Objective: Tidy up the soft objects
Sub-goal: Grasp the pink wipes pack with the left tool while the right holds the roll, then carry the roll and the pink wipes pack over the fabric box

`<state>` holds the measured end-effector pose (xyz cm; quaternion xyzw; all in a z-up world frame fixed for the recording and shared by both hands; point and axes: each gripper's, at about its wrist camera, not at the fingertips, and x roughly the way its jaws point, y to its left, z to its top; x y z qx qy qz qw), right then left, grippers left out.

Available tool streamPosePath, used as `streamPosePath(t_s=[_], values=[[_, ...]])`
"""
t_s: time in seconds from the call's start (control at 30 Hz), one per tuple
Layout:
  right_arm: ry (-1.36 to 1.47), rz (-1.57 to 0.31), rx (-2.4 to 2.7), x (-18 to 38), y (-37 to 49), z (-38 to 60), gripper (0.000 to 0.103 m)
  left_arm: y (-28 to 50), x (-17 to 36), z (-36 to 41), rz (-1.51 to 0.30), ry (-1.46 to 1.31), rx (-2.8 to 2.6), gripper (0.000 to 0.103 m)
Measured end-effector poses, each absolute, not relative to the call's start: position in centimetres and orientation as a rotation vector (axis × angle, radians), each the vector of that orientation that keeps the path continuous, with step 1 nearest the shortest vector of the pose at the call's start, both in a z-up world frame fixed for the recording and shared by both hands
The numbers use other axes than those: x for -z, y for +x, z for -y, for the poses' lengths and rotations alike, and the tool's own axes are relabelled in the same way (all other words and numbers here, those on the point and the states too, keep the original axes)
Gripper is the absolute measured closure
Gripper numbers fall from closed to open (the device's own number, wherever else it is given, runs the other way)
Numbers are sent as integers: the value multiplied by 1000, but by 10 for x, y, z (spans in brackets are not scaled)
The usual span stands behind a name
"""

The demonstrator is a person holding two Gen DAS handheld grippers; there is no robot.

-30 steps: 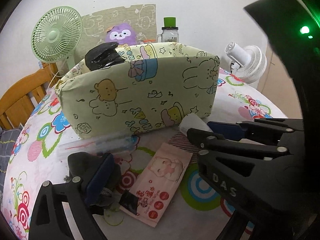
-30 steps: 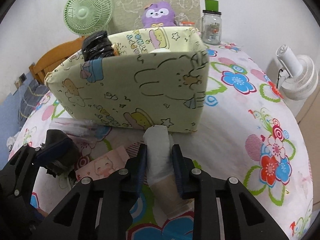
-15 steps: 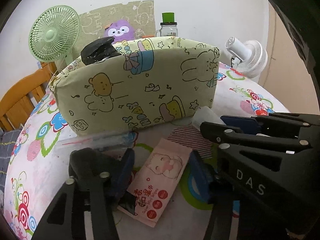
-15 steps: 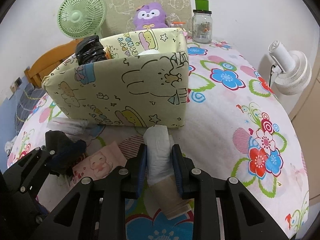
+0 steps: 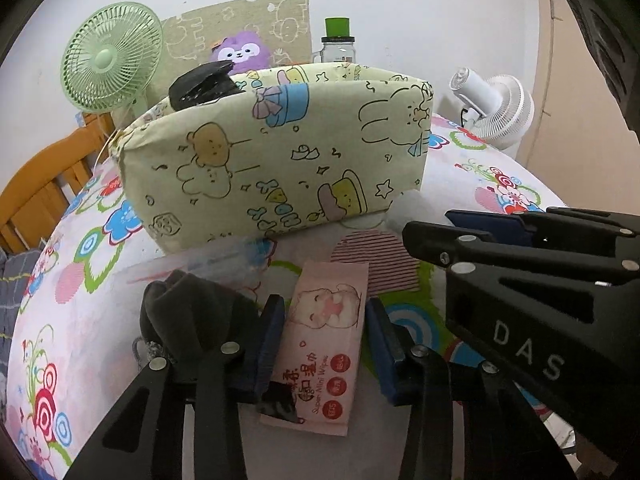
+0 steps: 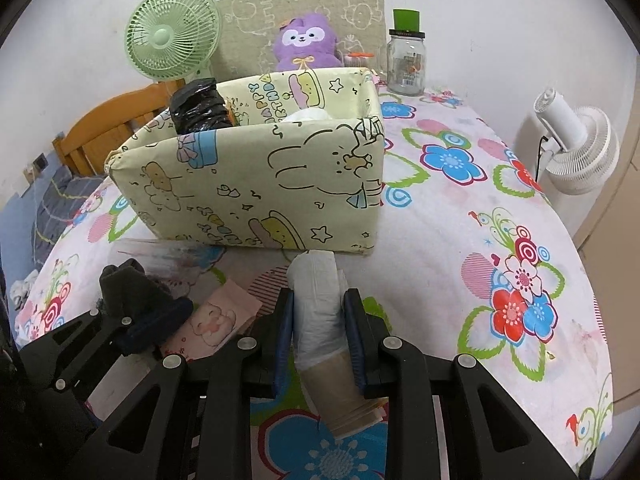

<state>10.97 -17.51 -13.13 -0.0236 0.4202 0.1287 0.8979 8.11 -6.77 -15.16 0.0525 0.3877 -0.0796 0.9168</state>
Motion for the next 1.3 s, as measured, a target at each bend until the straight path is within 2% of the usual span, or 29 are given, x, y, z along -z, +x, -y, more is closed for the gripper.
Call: streamPosePath(t_s=[0.2, 0.37, 0.5, 1.3], values=[[-51, -866, -274, 130, 105, 173, 75, 80, 152, 66, -811, 85, 150, 59], [-49, -864, -275, 130, 102, 173, 75, 81, 150, 61, -850, 19, 140, 65], [-49, -858, -276, 127, 100, 173, 75, 80, 145, 60, -844, -1, 153, 65], [-54, -756, -267, 68, 96, 172, 75, 79, 73, 70, -728, 42, 139, 65]])
